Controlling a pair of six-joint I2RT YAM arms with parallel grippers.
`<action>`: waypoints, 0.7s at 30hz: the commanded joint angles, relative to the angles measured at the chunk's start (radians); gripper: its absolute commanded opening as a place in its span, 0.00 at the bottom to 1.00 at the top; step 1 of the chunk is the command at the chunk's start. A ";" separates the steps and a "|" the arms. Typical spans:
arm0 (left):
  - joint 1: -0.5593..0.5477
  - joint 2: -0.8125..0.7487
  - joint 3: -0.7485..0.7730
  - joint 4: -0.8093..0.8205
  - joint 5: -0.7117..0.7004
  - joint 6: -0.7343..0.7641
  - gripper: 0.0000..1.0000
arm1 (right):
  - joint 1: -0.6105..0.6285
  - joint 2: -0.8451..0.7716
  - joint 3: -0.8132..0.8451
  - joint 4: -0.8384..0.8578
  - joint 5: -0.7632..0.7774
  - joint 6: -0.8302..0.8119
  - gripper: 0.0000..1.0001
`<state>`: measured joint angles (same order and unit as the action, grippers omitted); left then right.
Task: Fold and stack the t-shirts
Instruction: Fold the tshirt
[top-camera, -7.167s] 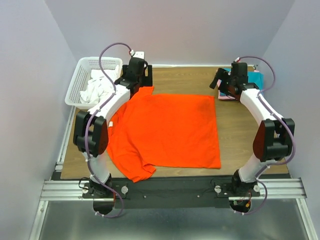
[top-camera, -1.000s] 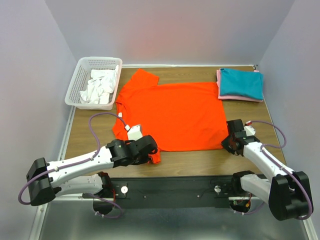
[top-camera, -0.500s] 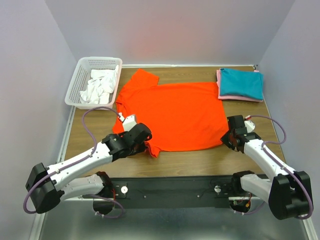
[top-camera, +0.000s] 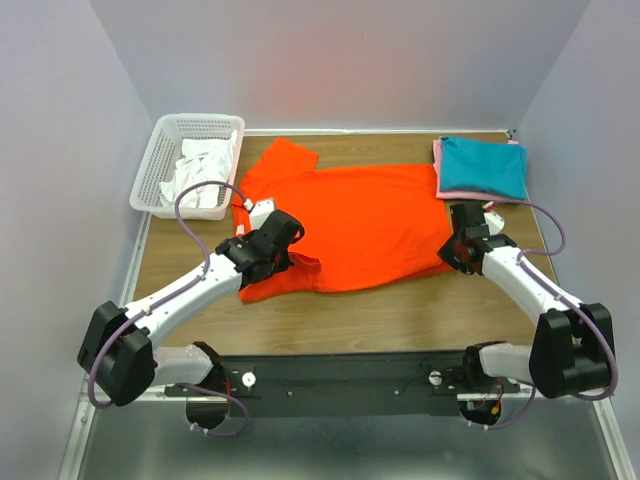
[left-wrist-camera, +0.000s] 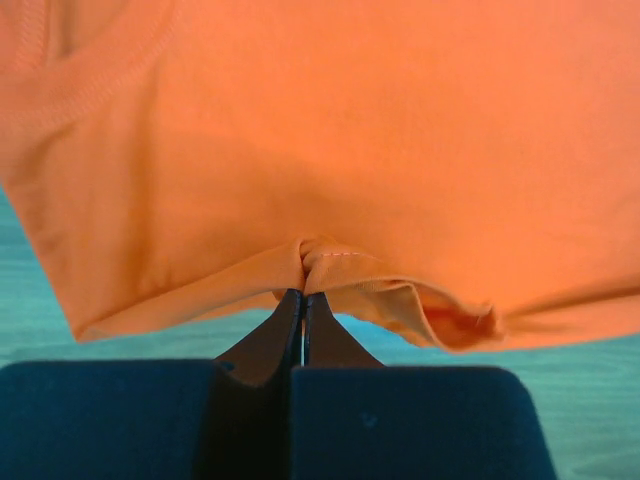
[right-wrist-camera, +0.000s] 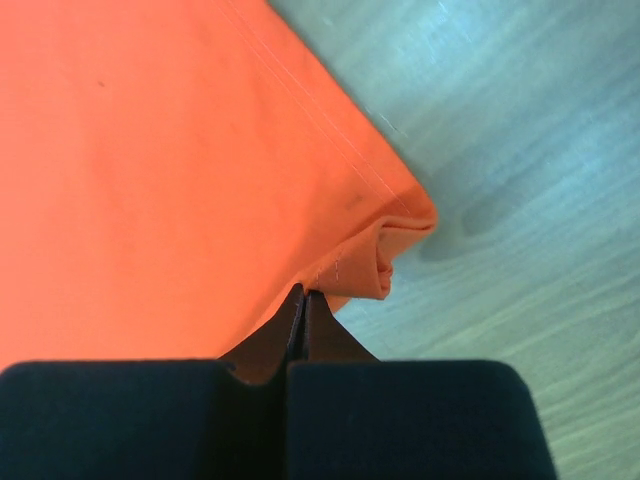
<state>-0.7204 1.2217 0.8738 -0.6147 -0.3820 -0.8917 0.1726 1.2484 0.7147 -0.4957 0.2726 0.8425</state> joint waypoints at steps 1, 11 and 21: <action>0.047 0.039 0.048 0.059 -0.037 0.128 0.00 | -0.005 0.058 0.072 0.000 0.050 -0.028 0.01; 0.088 0.147 0.139 0.190 -0.032 0.327 0.00 | -0.004 0.181 0.177 0.020 0.040 -0.052 0.01; 0.118 0.220 0.154 0.289 -0.084 0.395 0.00 | -0.012 0.210 0.219 0.022 0.080 -0.077 0.01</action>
<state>-0.6186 1.4254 0.9997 -0.3798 -0.4023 -0.5327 0.1726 1.4441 0.9058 -0.4854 0.2985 0.7830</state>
